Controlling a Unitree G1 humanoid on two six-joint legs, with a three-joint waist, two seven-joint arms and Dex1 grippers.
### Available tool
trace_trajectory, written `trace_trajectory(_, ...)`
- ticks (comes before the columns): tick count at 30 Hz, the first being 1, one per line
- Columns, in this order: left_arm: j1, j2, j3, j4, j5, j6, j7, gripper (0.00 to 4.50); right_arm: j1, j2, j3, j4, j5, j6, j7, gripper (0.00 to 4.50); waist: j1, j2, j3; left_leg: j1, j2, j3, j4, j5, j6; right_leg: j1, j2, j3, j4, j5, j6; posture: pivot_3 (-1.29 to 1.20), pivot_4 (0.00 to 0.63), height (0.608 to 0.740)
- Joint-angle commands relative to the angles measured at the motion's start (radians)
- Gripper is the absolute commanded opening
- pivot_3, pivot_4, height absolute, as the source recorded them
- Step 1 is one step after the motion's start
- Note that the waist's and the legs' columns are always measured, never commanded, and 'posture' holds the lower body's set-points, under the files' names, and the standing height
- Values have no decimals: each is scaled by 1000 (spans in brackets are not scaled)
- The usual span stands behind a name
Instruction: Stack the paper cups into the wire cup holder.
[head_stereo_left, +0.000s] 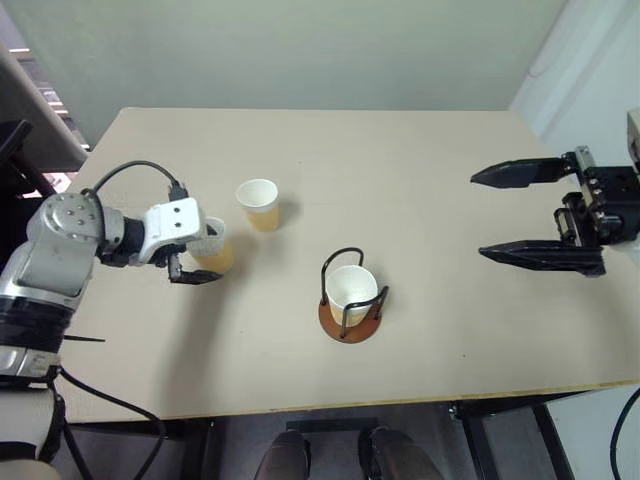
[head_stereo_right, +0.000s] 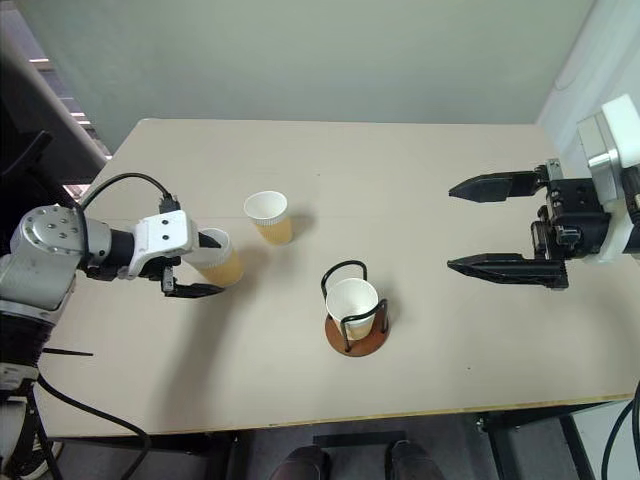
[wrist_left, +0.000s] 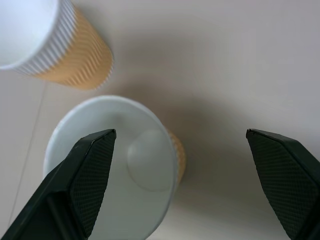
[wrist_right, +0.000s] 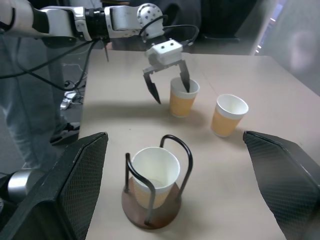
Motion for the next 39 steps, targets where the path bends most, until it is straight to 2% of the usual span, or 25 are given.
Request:
trace_trajectory(1,-26,-23,-22,38,52,-50,1,3876,-3,-22,-44,-32,21,-8,-25,4500,0,0,0,0,0,0,0,0,0,0,0,0,0,0,0,0,150,740)
trace_trajectory(5,-49,-59,-16,52,50,-58,-14,2418,9,-30,-53,-45,23,-7,-41,4500,2,0,0,-1,0,0,1,0,0,0,0,0,0,0,1,0,150,740)
trace_trajectory(11,-69,-61,-3,59,23,-62,-90,136,29,-40,-65,-55,26,-8,-59,4500,1,0,0,-1,0,0,1,0,0,0,0,0,0,0,1,0,150,740)
trace_trajectory(12,-75,-61,-1,62,17,-65,-108,33,30,-42,-66,-56,28,-7,-62,4500,1,0,0,-1,0,0,1,0,0,0,0,0,0,0,1,0,150,740)
trace_trajectory(19,-198,-86,35,27,-131,-23,-283,33,90,-64,-103,-94,50,-4,-56,4500,8,0,0,-2,-1,0,2,0,0,0,0,0,0,0,2,0,150,740)
trace_trajectory(23,-346,-88,-32,-96,-400,47,-311,33,129,-78,-134,-117,50,-6,-74,4500,13,0,0,-4,-1,0,4,-1,1,0,0,0,-1,1,4,0,150,740)
trace_trajectory(26,-488,-124,-141,-154,-597,52,-311,33,140,-82,-140,-129,47,-12,-85,4500,16,0,0,-5,-2,0,7,-1,1,0,-1,1,-1,1,6,0,150,740)
trace_trajectory(30,-643,-192,-304,-168,-777,15,-311,33,158,-80,-139,-155,42,-17,-105,4500,15,0,0,-6,-3,2,11,-5,9,1,-2,2,-2,1,10,0,150,740)
trace_trajectory(33,-708,-198,-448,-161,-808,-69,-311,33,178,-84,-159,-178,48,-11,-122,4500,12,0,0,-6,-3,3,14,-6,11,2,-2,4,-1,2,12,0,150,740)
trace_trajectory(36,-759,-193,-627,-142,-777,-201,-311,33,224,-98,-221,-210,58,8,-139,4500,9,1,0,-5,-3,5,15,-7,11,2,-2,7,-1,2,13,0,150,740)
trace_trajectory(39,-803,-190,-734,-102,-762,-302,-311,33,266,-102,-266,-238,66,20,-161,4500,10,1,0,-5,-3,6,16,-7,13,2,-2,8,-1,1,15,0,150,740)
